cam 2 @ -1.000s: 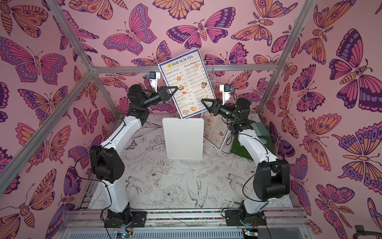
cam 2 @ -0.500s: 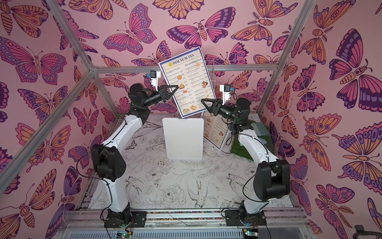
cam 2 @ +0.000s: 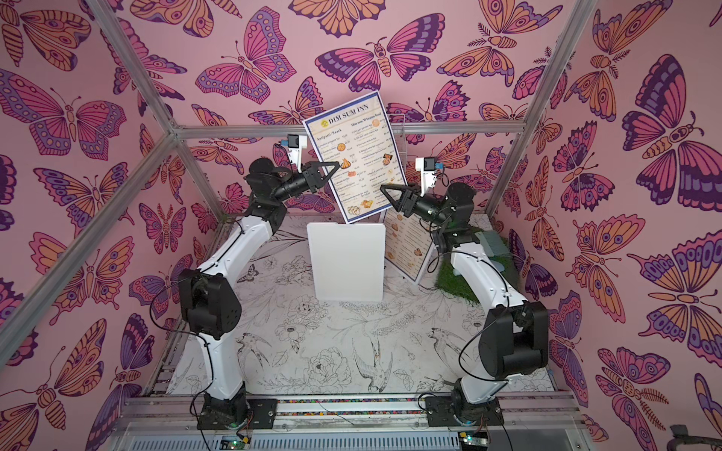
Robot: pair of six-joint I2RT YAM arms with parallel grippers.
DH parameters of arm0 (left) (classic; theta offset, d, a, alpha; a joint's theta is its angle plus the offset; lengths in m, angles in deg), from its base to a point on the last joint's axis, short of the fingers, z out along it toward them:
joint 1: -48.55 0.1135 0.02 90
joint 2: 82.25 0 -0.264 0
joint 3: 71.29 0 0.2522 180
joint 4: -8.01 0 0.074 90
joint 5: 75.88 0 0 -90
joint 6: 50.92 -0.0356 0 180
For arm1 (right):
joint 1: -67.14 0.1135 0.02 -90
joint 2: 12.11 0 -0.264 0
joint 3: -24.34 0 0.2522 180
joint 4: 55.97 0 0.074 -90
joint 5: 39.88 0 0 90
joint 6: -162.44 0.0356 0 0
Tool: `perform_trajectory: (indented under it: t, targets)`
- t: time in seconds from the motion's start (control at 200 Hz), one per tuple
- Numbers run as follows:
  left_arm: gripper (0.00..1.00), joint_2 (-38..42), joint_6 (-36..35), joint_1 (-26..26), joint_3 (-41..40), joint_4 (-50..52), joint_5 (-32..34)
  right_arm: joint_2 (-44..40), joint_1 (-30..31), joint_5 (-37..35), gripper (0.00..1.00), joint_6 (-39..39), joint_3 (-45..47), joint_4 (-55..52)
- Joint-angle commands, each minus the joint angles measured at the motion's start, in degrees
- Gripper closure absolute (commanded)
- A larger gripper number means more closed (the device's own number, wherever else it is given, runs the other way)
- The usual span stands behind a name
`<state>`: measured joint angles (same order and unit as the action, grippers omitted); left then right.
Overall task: Insert the menus into the narrow rack
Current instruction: Insert the menu into the narrow rack.
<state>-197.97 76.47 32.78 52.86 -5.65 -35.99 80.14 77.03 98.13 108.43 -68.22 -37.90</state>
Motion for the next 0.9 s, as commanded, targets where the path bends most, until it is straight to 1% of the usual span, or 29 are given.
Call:
perform_trajectory:
  t: [0.0, 0.596, 0.896]
  targets:
    - [0.98, 2.2, -1.4, -0.1, -1.9, -1.0, -0.4, 0.2, -0.2, 0.7, 0.5, 0.2, -1.4, 0.5]
    - [0.98, 6.3, -3.3, 0.6, -6.4, -0.6, 0.3, 3.8, 0.2, 2.3, 0.5, 4.2, -2.4, 4.7]
    - [0.98, 7.9, -3.2, 1.3, -9.2, -1.6, 0.3, 5.2, 0.9, 2.8, 0.49, 4.4, -3.7, 4.5]
